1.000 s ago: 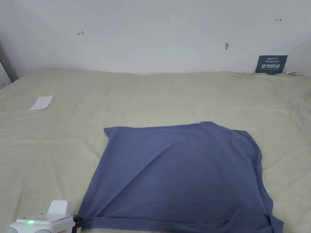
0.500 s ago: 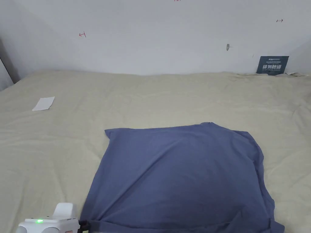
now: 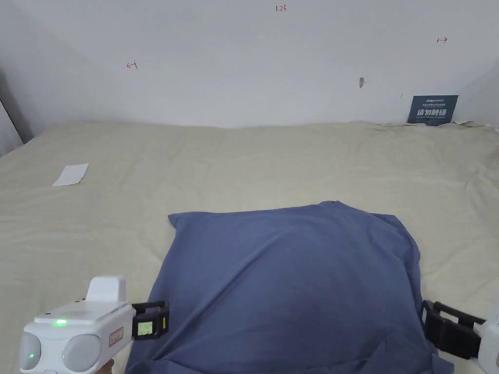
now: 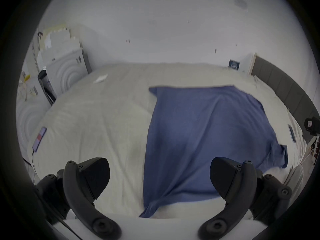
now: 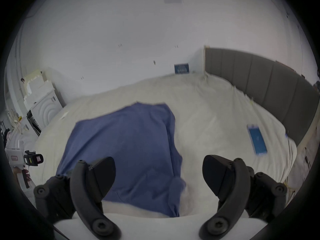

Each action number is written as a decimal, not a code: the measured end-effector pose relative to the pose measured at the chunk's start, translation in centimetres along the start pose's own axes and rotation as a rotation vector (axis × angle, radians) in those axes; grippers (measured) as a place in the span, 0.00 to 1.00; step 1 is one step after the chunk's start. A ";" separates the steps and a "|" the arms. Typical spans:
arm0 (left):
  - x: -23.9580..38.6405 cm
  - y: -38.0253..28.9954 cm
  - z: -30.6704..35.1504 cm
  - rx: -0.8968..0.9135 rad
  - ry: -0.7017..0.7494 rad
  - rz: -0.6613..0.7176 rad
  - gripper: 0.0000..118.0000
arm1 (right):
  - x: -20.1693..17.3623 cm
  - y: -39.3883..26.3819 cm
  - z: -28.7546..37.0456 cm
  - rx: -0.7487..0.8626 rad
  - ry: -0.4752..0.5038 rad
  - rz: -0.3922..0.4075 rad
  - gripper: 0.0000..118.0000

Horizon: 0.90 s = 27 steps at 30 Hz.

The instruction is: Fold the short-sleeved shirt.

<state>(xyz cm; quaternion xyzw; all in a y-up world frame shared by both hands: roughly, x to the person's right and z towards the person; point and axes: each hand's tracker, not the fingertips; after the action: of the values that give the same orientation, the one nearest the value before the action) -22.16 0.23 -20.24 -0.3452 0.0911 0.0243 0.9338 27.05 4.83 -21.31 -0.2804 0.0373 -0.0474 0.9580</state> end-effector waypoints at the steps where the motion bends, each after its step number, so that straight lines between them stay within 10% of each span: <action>1: 0.2 0.7 0.3 0.019 -0.005 0.004 1.00 | -0.4 0.7 0.2 0.032 0.001 0.015 0.91; 14: 3.4 4.7 3.8 0.405 0.029 0.023 0.82 | -4.8 3.7 2.1 0.321 -0.022 0.100 0.87; 22: 4.7 3.9 5.3 0.542 0.027 -0.022 0.16 | -5.1 2.8 2.5 0.423 -0.020 0.111 0.06; 27: 5.0 3.4 5.5 0.556 0.040 -0.044 0.01 | -5.0 2.2 2.7 0.457 -0.034 0.126 0.00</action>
<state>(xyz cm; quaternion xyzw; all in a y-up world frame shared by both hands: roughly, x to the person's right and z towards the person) -16.73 6.24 -19.26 -0.0782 0.1050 -0.0286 0.9910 22.47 8.70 -20.01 -0.0541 0.0266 0.0100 0.9981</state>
